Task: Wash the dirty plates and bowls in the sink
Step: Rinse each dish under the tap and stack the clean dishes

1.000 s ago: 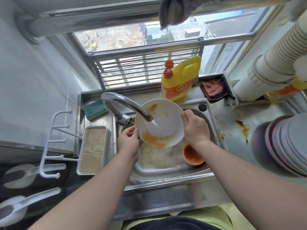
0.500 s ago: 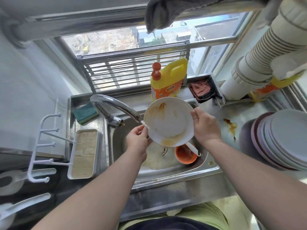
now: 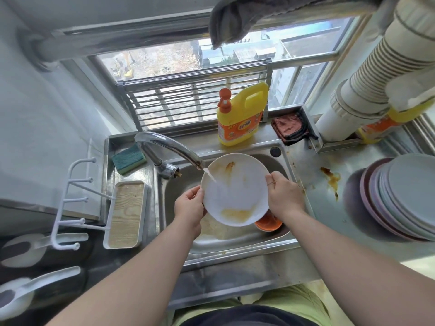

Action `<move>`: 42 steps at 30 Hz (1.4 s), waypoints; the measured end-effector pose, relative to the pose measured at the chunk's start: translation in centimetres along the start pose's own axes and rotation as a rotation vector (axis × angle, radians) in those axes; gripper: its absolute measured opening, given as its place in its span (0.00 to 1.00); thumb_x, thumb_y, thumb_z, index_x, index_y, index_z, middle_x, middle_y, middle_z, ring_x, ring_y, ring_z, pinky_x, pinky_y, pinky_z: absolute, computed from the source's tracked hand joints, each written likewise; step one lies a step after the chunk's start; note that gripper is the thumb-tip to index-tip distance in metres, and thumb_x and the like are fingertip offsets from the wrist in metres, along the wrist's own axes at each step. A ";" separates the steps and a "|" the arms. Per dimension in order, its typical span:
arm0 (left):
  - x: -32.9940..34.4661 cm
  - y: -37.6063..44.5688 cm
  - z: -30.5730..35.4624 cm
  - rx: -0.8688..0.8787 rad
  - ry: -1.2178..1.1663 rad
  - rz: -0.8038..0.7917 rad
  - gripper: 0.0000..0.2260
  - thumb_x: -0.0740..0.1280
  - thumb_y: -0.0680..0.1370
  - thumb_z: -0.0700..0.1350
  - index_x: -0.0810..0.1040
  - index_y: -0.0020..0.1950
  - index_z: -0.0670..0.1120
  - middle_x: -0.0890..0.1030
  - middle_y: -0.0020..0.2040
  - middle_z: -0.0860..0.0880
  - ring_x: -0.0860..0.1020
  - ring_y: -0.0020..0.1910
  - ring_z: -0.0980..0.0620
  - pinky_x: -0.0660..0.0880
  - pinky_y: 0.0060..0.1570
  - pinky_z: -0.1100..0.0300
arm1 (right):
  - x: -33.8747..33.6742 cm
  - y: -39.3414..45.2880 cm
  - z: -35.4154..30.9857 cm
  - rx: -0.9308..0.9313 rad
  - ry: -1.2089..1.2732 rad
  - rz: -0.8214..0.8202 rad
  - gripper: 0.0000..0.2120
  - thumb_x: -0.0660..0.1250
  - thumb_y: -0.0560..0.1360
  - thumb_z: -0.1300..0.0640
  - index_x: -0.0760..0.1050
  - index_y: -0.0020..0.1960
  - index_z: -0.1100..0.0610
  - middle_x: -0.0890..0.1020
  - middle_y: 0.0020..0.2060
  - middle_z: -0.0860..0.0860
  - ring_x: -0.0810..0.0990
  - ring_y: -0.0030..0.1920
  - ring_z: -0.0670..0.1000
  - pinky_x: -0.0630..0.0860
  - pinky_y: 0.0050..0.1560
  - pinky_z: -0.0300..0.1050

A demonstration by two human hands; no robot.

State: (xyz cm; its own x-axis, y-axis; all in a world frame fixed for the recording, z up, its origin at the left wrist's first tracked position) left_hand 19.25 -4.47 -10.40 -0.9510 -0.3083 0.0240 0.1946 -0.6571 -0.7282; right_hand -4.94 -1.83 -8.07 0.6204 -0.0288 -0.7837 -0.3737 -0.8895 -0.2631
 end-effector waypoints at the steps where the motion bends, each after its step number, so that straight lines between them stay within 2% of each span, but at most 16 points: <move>1: -0.3 0.1 0.0 -0.003 0.007 0.002 0.05 0.69 0.84 0.43 0.84 0.59 0.46 0.87 0.52 0.46 0.86 0.50 0.46 0.83 0.43 0.55 | 0.2 -0.2 0.0 0.016 0.005 -0.014 0.20 0.53 0.88 0.44 0.68 0.42 0.52 0.77 0.36 0.50 0.74 0.38 0.54 0.66 0.35 0.51; 3: -0.9 0.2 -0.1 -0.023 0.023 0.006 0.06 0.70 0.83 0.44 0.84 0.58 0.46 0.88 0.51 0.45 0.86 0.49 0.45 0.82 0.41 0.55 | 0.6 -0.6 0.0 0.056 0.021 -0.043 0.19 0.53 0.88 0.44 0.70 0.43 0.51 0.78 0.38 0.50 0.75 0.39 0.52 0.69 0.37 0.50; 6: -1.7 0.4 -0.4 -0.048 0.036 0.016 0.06 0.72 0.82 0.44 0.84 0.57 0.45 0.88 0.50 0.44 0.87 0.49 0.44 0.82 0.42 0.54 | 1.3 -0.9 0.0 0.094 0.026 -0.084 0.19 0.52 0.88 0.45 0.71 0.43 0.51 0.78 0.39 0.49 0.74 0.40 0.48 0.67 0.38 0.49; 10: -2.2 0.4 -0.7 -0.050 0.041 0.031 0.06 0.74 0.81 0.45 0.85 0.56 0.45 0.88 0.49 0.43 0.85 0.46 0.44 0.83 0.51 0.47 | 2.0 -1.3 0.0 0.124 0.053 -0.136 0.19 0.53 0.88 0.46 0.70 0.41 0.51 0.78 0.39 0.50 0.76 0.42 0.54 0.68 0.41 0.49; 13: -2.6 0.5 -0.6 -0.050 0.040 0.052 0.07 0.75 0.80 0.45 0.85 0.55 0.44 0.88 0.47 0.43 0.83 0.44 0.44 0.82 0.52 0.47 | 2.3 -1.6 -0.5 0.121 0.079 -0.159 0.20 0.53 0.88 0.46 0.72 0.43 0.55 0.79 0.41 0.53 0.77 0.45 0.58 0.72 0.45 0.51; 14: -2.7 0.5 -0.5 -0.049 0.032 0.060 0.05 0.74 0.80 0.45 0.84 0.54 0.44 0.88 0.47 0.42 0.84 0.45 0.43 0.82 0.53 0.47 | 2.4 -1.7 -0.7 0.122 0.088 -0.165 0.20 0.53 0.88 0.46 0.73 0.44 0.56 0.79 0.41 0.53 0.78 0.45 0.57 0.73 0.44 0.51; 16: -3.0 0.4 -0.1 -0.047 0.023 0.077 0.03 0.73 0.81 0.44 0.84 0.53 0.45 0.87 0.50 0.42 0.84 0.47 0.43 0.82 0.55 0.47 | 2.6 -1.9 -1.1 0.129 0.103 -0.180 0.20 0.53 0.88 0.46 0.74 0.46 0.57 0.80 0.42 0.54 0.78 0.41 0.54 0.71 0.35 0.46; 18: -3.3 0.4 0.4 -0.041 0.017 0.092 0.03 0.72 0.82 0.43 0.84 0.53 0.45 0.87 0.51 0.42 0.84 0.49 0.42 0.82 0.53 0.48 | 2.9 -2.0 -1.4 0.133 0.107 -0.194 0.20 0.52 0.88 0.47 0.74 0.46 0.56 0.80 0.44 0.54 0.77 0.40 0.51 0.67 0.29 0.43; 21: -3.6 0.3 1.0 -0.038 0.016 0.104 0.02 0.71 0.82 0.42 0.83 0.53 0.44 0.87 0.51 0.41 0.84 0.47 0.42 0.81 0.43 0.53 | 3.3 -2.0 -1.9 0.135 0.120 -0.212 0.19 0.52 0.88 0.47 0.74 0.47 0.55 0.80 0.45 0.54 0.77 0.40 0.50 0.67 0.29 0.41; 26: -4.2 0.0 1.1 -0.076 0.021 0.128 0.08 0.73 0.78 0.40 0.84 0.56 0.42 0.87 0.50 0.40 0.84 0.42 0.42 0.79 0.32 0.57 | 4.1 -2.0 -2.3 0.167 0.108 -0.247 0.19 0.51 0.87 0.46 0.75 0.47 0.53 0.80 0.43 0.54 0.81 0.39 0.56 0.78 0.34 0.48; 29: -4.3 0.0 0.7 -0.111 0.013 0.133 0.06 0.73 0.78 0.40 0.83 0.55 0.43 0.87 0.51 0.41 0.84 0.44 0.42 0.80 0.36 0.56 | 4.4 -2.0 -2.2 0.193 0.086 -0.261 0.19 0.51 0.86 0.47 0.76 0.47 0.54 0.80 0.43 0.54 0.80 0.40 0.56 0.78 0.38 0.49; 32: -3.9 0.1 0.1 -0.139 0.039 0.128 0.05 0.72 0.78 0.40 0.83 0.54 0.44 0.86 0.51 0.42 0.83 0.43 0.42 0.79 0.34 0.57 | 4.3 -2.0 -1.5 0.243 0.122 -0.258 0.20 0.52 0.84 0.48 0.74 0.43 0.57 0.80 0.40 0.57 0.79 0.36 0.58 0.76 0.33 0.48; 34: -3.6 0.2 -0.3 -0.155 0.050 0.119 0.06 0.71 0.79 0.40 0.83 0.55 0.44 0.87 0.51 0.42 0.85 0.45 0.42 0.80 0.34 0.57 | 4.0 -1.8 -0.8 0.258 0.115 -0.263 0.20 0.52 0.84 0.49 0.75 0.43 0.57 0.80 0.41 0.57 0.79 0.39 0.58 0.77 0.38 0.51; 36: -3.3 0.4 -0.9 -0.173 0.049 0.101 0.07 0.70 0.79 0.41 0.83 0.57 0.43 0.87 0.51 0.42 0.86 0.48 0.42 0.82 0.37 0.55 | 3.7 -1.6 -0.3 0.259 0.080 -0.269 0.19 0.52 0.85 0.49 0.76 0.45 0.56 0.81 0.43 0.56 0.78 0.42 0.55 0.76 0.42 0.51; 39: -2.8 0.3 -1.2 -0.189 0.064 0.084 0.08 0.69 0.80 0.41 0.83 0.58 0.44 0.87 0.52 0.42 0.86 0.50 0.42 0.83 0.40 0.54 | 3.6 -1.3 0.5 0.266 0.055 -0.282 0.19 0.51 0.86 0.49 0.77 0.49 0.57 0.80 0.44 0.55 0.78 0.40 0.53 0.72 0.36 0.44; 42: -2.5 0.2 -0.9 -0.162 0.081 0.084 0.06 0.67 0.82 0.42 0.81 0.57 0.44 0.85 0.54 0.42 0.85 0.51 0.42 0.84 0.43 0.52 | 3.5 -1.2 0.5 0.265 0.058 -0.285 0.20 0.51 0.86 0.50 0.77 0.48 0.59 0.80 0.43 0.56 0.77 0.37 0.53 0.70 0.33 0.43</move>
State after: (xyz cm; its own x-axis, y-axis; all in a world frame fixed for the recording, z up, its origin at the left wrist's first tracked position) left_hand 21.45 -3.17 -11.25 -0.9507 -0.2963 -0.0919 0.2388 -0.5099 -0.8264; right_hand -2.66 -0.65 -10.79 0.7602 0.1696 -0.6271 -0.3410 -0.7175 -0.6074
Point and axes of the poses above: each hand's wrist, its own y-axis towards the middle knuckle, its own x-axis out of the palm, z = x × y, the point moved 1 cm from there along y, towards the middle knuckle
